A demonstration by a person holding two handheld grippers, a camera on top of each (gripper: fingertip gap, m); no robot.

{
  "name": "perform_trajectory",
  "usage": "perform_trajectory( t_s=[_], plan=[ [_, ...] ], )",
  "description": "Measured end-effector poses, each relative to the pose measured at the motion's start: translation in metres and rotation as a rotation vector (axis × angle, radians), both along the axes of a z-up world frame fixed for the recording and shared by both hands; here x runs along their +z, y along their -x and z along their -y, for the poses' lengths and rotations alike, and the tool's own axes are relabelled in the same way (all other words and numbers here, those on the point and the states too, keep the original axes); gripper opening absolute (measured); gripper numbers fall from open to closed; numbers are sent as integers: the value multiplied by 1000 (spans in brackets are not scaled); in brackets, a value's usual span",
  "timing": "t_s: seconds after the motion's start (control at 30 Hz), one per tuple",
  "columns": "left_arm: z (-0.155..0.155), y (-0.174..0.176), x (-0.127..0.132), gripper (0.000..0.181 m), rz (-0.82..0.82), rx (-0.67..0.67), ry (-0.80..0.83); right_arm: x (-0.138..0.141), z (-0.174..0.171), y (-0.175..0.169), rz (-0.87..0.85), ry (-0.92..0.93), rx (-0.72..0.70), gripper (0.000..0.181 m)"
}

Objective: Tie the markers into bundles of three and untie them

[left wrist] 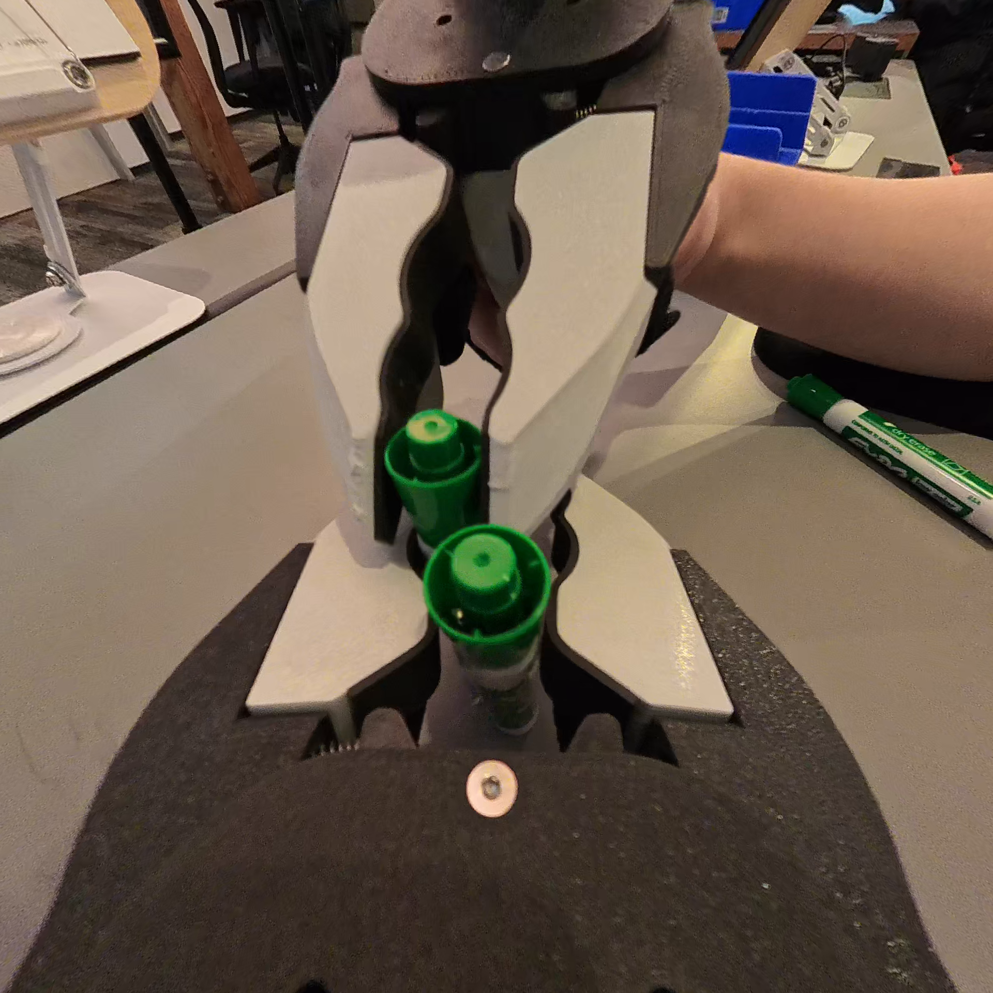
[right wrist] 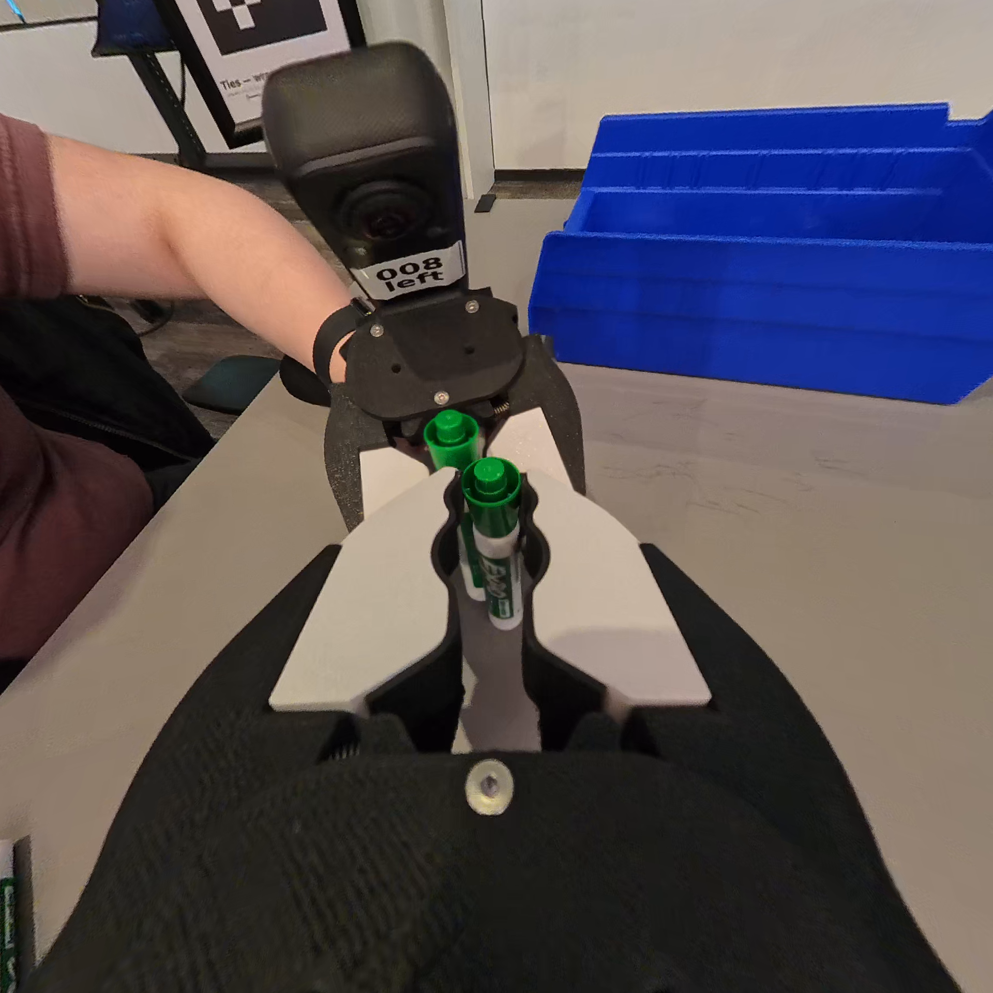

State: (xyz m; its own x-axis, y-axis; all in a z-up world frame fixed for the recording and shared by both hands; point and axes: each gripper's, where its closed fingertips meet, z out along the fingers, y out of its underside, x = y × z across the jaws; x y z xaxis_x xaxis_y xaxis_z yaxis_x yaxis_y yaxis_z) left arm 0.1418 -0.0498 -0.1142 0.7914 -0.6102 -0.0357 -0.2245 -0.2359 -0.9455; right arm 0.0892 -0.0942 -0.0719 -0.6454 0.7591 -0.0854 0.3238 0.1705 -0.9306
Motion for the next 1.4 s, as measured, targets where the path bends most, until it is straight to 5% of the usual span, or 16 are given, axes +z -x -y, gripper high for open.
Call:
perform_trajectory(
  t_s=[0.33,0.47,0.97,1.4],
  plan=[
    [-1,-1,-2,34,-19,3,4,-1,-1,-5,-5,-17,6,22],
    [-1,0,-2,33,-13,6,9,3,-6,-8,0,-31,-18,36],
    [0,-2,-3,34,-11,-15,18,8,-4,-13,-12,-118,-18,20],
    [2,-5,-9,55,-56,-15,33,8,-1,-10,-83,-10,10,20]
  ],
)
